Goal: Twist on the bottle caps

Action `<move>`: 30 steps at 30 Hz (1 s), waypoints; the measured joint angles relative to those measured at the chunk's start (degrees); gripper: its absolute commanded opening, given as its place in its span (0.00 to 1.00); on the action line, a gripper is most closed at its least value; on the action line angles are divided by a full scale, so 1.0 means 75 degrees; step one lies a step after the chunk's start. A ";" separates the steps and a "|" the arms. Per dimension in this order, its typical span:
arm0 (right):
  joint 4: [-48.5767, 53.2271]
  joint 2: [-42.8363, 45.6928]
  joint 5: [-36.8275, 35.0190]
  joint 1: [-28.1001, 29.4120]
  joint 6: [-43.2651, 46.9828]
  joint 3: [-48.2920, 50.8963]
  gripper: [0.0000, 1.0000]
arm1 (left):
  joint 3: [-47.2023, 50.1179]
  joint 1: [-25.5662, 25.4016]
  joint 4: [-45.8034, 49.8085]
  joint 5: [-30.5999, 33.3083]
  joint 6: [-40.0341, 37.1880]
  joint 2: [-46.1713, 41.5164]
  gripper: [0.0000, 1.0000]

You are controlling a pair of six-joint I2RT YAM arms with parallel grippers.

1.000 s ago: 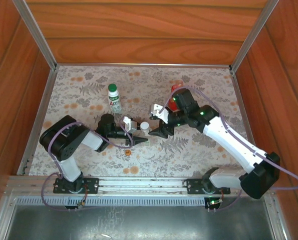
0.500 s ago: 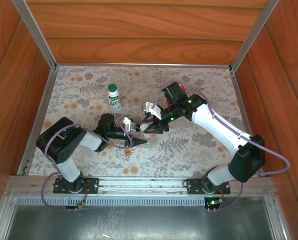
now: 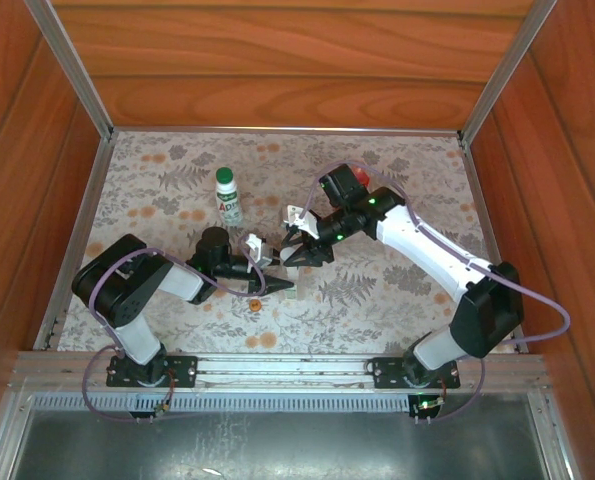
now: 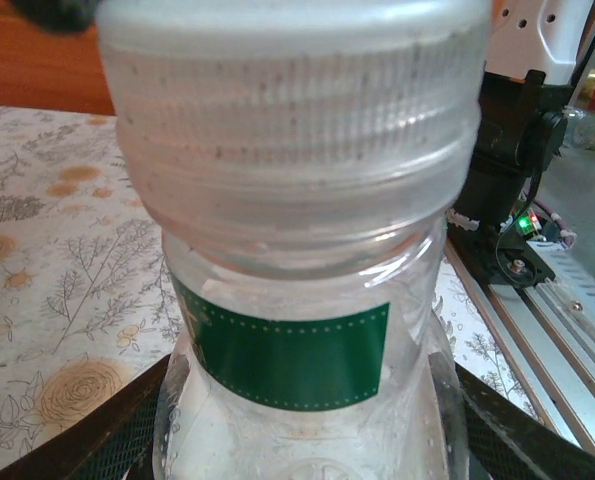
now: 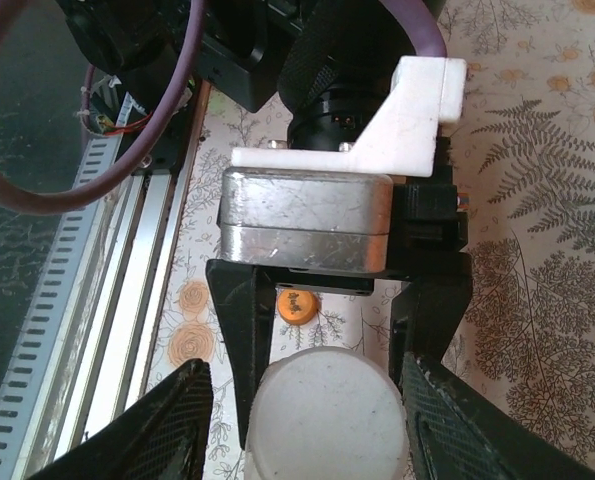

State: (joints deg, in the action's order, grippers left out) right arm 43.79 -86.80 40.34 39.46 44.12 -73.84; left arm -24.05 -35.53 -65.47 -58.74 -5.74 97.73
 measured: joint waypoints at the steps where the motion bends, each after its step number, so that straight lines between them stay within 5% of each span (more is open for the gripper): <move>1: 0.0003 -0.0044 0.0000 0.0000 0.0003 -0.0017 0.55 | 0.0000 0.0000 0.0000 -0.0003 0.0000 -0.0003 0.60; 18: -0.0061 -0.0189 -0.0280 0.0000 -0.0137 -0.0038 0.32 | 0.0000 0.0003 0.0026 0.0201 0.0055 -0.0006 0.59; 30: -0.2582 0.0833 -0.3660 0.0329 -0.4631 0.1148 0.20 | -0.0525 -0.0128 0.0408 0.2588 0.0201 -0.0006 0.59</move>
State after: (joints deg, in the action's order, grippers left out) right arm 24.43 -80.55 12.88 41.93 9.39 -65.23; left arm -27.99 -36.49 -62.41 -39.33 -4.23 97.69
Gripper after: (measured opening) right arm 0.414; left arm 0.592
